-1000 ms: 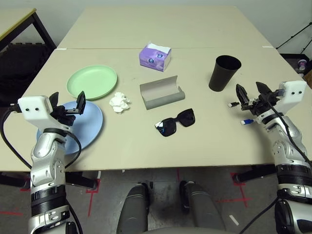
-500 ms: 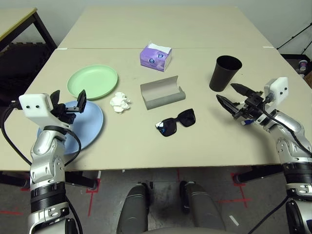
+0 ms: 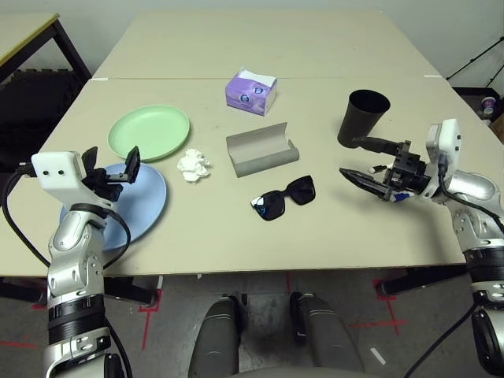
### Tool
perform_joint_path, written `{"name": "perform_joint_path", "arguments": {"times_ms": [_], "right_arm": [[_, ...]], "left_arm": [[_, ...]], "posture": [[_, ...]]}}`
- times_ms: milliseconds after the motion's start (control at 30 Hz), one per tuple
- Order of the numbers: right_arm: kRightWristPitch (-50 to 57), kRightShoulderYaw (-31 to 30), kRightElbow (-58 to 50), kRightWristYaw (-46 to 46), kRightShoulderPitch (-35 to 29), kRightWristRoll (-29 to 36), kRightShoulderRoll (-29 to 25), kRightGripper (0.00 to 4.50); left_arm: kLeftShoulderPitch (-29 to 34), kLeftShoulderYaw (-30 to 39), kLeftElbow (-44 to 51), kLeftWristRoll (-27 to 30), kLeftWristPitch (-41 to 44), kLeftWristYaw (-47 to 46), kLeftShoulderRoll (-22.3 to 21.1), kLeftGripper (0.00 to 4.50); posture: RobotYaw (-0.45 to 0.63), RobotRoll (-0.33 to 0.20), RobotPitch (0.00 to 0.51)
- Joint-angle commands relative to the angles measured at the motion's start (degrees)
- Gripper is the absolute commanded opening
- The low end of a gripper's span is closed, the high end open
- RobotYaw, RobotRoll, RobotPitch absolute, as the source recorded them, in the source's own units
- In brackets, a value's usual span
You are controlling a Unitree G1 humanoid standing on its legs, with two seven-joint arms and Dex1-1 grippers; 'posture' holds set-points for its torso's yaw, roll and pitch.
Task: Organize and tidy the items on the table.
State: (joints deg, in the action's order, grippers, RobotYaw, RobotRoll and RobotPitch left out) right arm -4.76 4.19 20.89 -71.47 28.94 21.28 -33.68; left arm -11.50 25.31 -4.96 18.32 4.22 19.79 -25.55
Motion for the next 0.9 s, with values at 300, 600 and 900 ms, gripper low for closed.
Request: {"name": "perform_joint_path", "arguments": {"times_ms": [300,600,900], "right_arm": [[-4.34,-3.05,3.50,-5.34,2.57,-2.66,-0.48,4.48],[-4.04,-3.93,1.89,-5.57,2.04,-2.33,0.25,4.48],[-3.32,-3.83,0.10,-5.09,1.16,-2.06,0.47,4.48]], "left_arm": [[1.87,-3.86,0.09,0.88,2.87,14.40,-9.81,4.50],[-0.90,-3.87,-2.39,4.67,10.80,26.19,-20.40,4.50],[-3.82,0.28,-8.65,4.59,14.71,20.99,-21.83,4.50]], "posture": [[0.00,0.000,0.138],[0.00,0.000,0.145],[-0.01,0.000,0.144]]}}
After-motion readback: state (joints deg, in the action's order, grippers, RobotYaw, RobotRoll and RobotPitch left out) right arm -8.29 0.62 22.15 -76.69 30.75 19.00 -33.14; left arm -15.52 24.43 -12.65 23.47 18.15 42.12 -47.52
